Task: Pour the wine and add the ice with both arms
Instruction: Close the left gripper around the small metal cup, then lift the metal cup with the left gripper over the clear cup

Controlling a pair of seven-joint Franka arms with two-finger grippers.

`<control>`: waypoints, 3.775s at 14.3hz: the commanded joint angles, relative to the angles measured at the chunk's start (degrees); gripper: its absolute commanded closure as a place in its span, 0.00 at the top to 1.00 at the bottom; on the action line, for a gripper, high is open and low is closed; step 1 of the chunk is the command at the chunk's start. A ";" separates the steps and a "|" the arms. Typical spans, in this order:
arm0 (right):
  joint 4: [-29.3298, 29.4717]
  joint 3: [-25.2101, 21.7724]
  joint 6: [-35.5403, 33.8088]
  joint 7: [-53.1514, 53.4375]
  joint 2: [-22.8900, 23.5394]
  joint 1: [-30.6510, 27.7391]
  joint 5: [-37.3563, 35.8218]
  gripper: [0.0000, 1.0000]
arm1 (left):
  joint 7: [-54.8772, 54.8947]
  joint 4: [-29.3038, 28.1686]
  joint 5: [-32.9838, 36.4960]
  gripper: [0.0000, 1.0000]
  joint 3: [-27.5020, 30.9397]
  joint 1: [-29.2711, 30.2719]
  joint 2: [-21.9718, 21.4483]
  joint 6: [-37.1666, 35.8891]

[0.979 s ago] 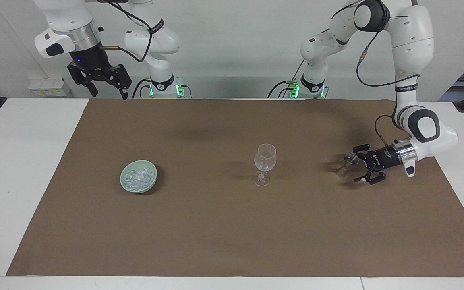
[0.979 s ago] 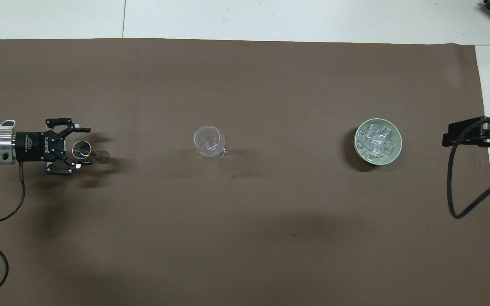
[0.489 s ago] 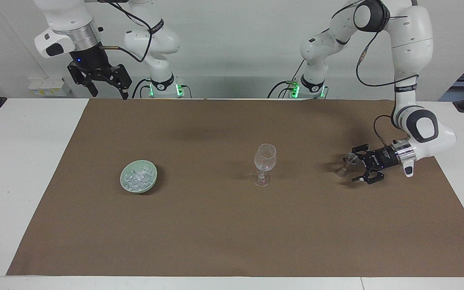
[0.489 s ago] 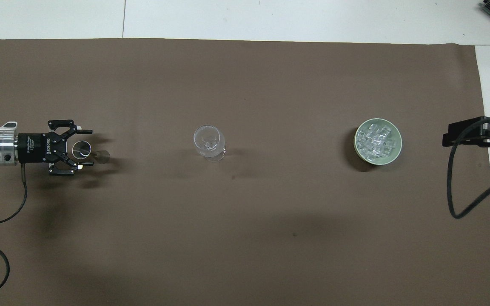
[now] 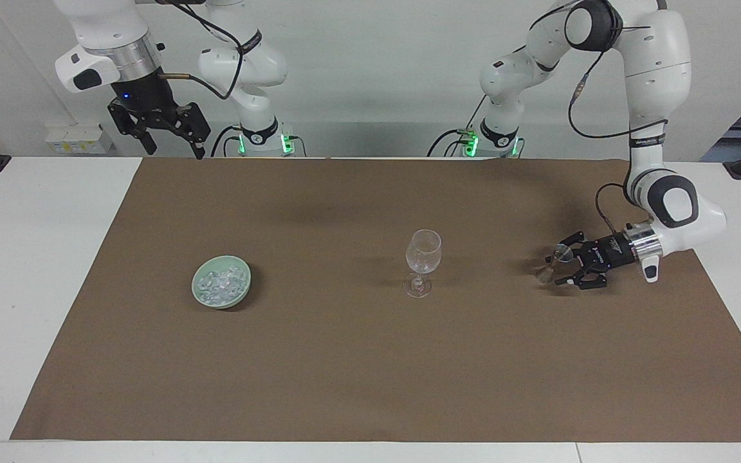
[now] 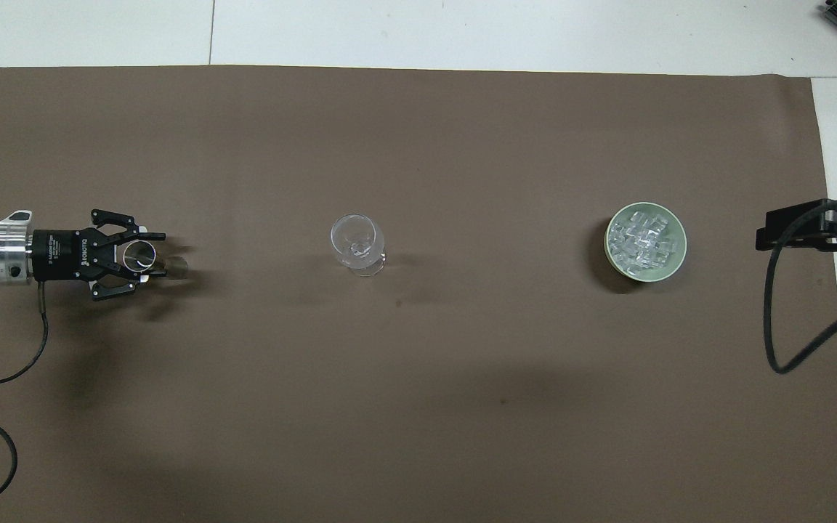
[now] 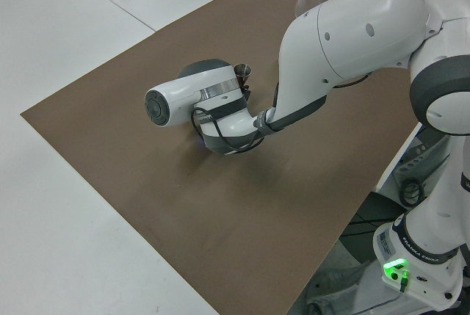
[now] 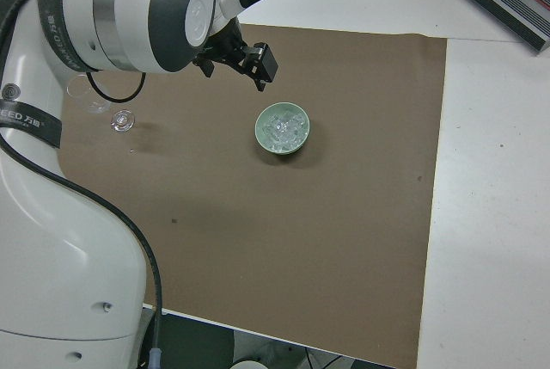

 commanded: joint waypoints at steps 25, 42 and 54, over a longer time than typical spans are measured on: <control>-0.21 0.16 -0.76 -0.79 -0.49 -0.74 1.46 1.00 | 0.53 -0.73 -1.19 0.00 0.46 2.33 -2.21 -6.40; -0.21 0.16 -0.76 -0.79 -0.49 -0.74 1.46 1.00 | -21.00 0.15 -1.28 0.00 0.28 -14.18 -16.97 1.95; -0.21 0.16 -0.76 -0.79 -0.49 -0.74 1.46 1.00 | -25.22 1.47 -0.31 0.00 0.28 -26.93 -17.94 12.76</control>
